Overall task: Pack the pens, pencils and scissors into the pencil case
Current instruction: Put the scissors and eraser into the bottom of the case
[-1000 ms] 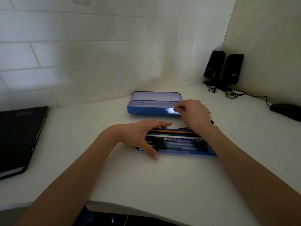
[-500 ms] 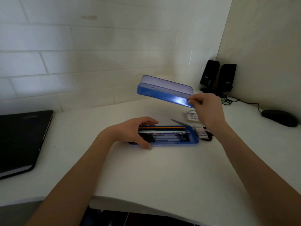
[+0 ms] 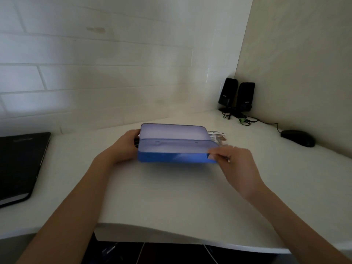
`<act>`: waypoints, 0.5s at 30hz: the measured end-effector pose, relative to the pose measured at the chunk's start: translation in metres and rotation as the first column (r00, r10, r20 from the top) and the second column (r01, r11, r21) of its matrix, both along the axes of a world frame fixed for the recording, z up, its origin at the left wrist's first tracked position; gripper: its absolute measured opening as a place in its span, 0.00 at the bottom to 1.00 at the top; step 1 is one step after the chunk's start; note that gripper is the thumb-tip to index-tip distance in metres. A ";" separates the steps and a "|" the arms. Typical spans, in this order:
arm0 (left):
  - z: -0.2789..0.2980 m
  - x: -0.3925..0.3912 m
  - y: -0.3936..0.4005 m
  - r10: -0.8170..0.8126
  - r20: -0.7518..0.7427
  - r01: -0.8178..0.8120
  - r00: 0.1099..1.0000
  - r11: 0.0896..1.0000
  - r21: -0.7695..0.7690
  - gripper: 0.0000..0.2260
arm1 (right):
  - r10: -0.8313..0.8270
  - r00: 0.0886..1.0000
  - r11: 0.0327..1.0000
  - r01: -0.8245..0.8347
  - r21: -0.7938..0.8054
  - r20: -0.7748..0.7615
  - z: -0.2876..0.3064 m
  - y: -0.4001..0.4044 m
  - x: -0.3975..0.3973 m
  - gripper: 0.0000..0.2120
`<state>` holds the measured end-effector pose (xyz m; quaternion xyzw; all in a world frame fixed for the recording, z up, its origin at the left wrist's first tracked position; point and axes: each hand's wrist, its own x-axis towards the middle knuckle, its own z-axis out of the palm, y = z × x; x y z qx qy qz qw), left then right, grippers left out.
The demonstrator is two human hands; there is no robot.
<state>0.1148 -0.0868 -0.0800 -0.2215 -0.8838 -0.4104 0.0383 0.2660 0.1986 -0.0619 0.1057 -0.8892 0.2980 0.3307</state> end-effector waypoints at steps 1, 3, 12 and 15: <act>0.000 -0.001 0.000 0.008 -0.023 -0.008 1.000 1.000 0.002 0.12 | 0.014 1.000 1.000 -0.014 0.016 -0.005 -0.005 -0.002 0.005 0.07; -0.001 -0.004 -0.001 0.027 -0.016 -0.027 1.000 0.999 0.020 0.13 | 0.035 0.999 0.999 -0.035 -0.003 0.012 -0.013 -0.004 0.014 0.09; 0.001 0.000 -0.006 0.058 -0.007 -0.058 0.998 0.998 -0.004 0.22 | 0.024 0.966 0.999 -0.029 0.016 0.257 -0.029 0.004 0.023 0.09; 0.000 -0.001 -0.007 0.083 -0.035 -0.085 0.996 0.993 -0.077 0.20 | 0.084 0.949 0.996 -0.072 -0.047 0.305 -0.025 0.007 0.023 0.08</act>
